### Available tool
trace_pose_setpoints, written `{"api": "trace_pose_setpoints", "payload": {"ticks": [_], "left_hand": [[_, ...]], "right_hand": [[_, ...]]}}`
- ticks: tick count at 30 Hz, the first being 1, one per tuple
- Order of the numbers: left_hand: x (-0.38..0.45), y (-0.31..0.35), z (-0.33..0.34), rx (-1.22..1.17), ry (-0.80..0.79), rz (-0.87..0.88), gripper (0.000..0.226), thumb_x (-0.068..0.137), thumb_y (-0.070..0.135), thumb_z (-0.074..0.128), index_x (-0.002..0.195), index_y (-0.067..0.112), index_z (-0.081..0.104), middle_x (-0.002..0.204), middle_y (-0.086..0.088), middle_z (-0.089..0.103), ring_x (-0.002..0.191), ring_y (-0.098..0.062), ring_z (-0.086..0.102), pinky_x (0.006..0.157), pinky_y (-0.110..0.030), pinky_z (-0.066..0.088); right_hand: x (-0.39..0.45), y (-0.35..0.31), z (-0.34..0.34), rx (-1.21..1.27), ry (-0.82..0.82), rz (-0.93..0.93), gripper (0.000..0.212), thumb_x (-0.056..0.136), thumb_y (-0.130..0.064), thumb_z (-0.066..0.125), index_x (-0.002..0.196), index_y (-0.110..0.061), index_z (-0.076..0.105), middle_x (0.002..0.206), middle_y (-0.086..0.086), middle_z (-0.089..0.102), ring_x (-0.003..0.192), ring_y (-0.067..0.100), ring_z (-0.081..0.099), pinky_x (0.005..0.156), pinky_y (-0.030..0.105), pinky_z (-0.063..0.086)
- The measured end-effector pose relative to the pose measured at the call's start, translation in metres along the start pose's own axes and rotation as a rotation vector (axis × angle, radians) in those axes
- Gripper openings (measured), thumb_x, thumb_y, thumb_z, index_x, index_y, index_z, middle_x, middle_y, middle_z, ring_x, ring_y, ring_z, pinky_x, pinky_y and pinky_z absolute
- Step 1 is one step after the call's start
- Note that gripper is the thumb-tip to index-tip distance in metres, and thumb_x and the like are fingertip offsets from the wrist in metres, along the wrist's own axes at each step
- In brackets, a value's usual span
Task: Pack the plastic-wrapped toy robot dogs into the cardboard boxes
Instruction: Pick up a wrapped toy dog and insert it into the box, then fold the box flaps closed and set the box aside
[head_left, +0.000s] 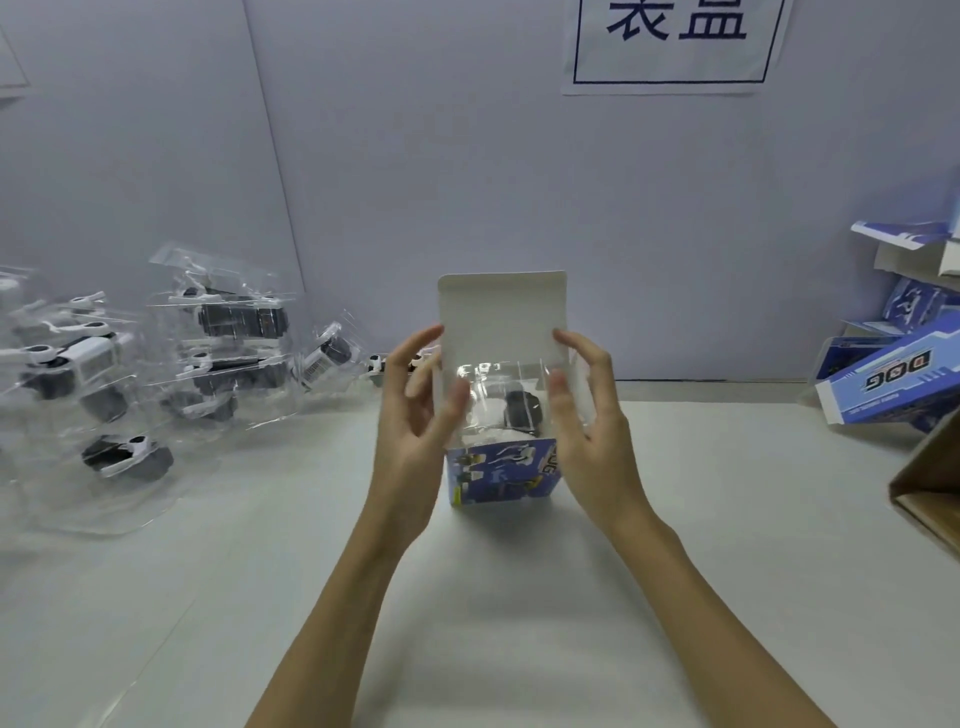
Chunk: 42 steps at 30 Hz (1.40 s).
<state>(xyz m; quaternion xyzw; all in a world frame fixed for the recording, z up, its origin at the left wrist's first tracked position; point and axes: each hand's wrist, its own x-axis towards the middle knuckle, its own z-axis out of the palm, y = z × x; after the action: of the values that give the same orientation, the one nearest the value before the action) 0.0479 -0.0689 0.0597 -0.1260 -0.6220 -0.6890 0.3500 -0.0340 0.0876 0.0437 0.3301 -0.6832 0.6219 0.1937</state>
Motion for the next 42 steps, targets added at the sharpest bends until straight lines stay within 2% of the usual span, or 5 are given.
{"api": "trace_pose_setpoints", "payload": {"ticks": [10,15,21,27,42], "left_hand": [[-0.001,-0.019,0.0,0.174,-0.026,0.02,0.071,0.085,0.034,0.088,0.147,0.036,0.052,0.145,0.011,0.057,0.129,-0.029,0.062,0.097,-0.059,0.057],[0.0,-0.02,-0.005,0.173,-0.05,-0.073,0.067,0.089,0.044,0.08,0.149,0.049,0.049,0.157,0.017,0.048,0.138,-0.031,0.056,0.098,-0.05,0.059],[-0.001,-0.024,0.005,0.296,-0.062,0.013,0.04,0.091,0.06,0.066,0.114,0.028,0.069,0.119,0.004,0.065,0.116,-0.029,0.066,0.089,-0.064,0.057],[0.004,-0.022,0.012,0.226,0.009,-0.011,0.049,0.102,0.054,0.047,0.096,0.014,0.075,0.107,-0.001,0.058,0.114,-0.025,0.065,0.078,-0.051,0.06],[0.0,-0.022,0.017,-0.031,0.034,-0.045,0.032,0.099,0.024,0.04,0.111,0.008,0.066,0.125,-0.023,0.048,0.124,-0.052,0.053,0.088,-0.049,0.058]], "right_hand": [[0.003,-0.015,-0.007,0.099,-0.02,0.015,0.047,0.104,-0.052,0.044,0.149,-0.041,0.039,0.112,-0.005,0.061,0.099,0.022,0.066,0.088,0.042,0.057],[-0.004,-0.005,0.003,-0.016,-0.087,-0.041,0.047,0.105,-0.043,0.056,0.151,-0.042,0.044,0.142,-0.015,0.051,0.134,-0.006,0.046,0.101,0.008,0.042],[0.001,-0.001,-0.006,0.062,0.098,0.042,0.048,0.096,-0.072,0.048,0.098,-0.033,0.075,0.122,-0.007,0.064,0.124,0.018,0.061,0.088,0.055,0.059],[0.0,-0.006,0.006,0.113,0.144,0.108,0.029,0.099,-0.035,0.048,0.088,-0.019,0.07,0.122,0.0,0.067,0.133,0.006,0.053,0.095,0.016,0.048],[-0.008,-0.003,0.003,0.45,0.127,0.122,0.032,0.103,-0.032,0.04,0.116,-0.012,0.061,0.125,0.008,0.067,0.117,0.031,0.068,0.071,0.029,0.062]]}}
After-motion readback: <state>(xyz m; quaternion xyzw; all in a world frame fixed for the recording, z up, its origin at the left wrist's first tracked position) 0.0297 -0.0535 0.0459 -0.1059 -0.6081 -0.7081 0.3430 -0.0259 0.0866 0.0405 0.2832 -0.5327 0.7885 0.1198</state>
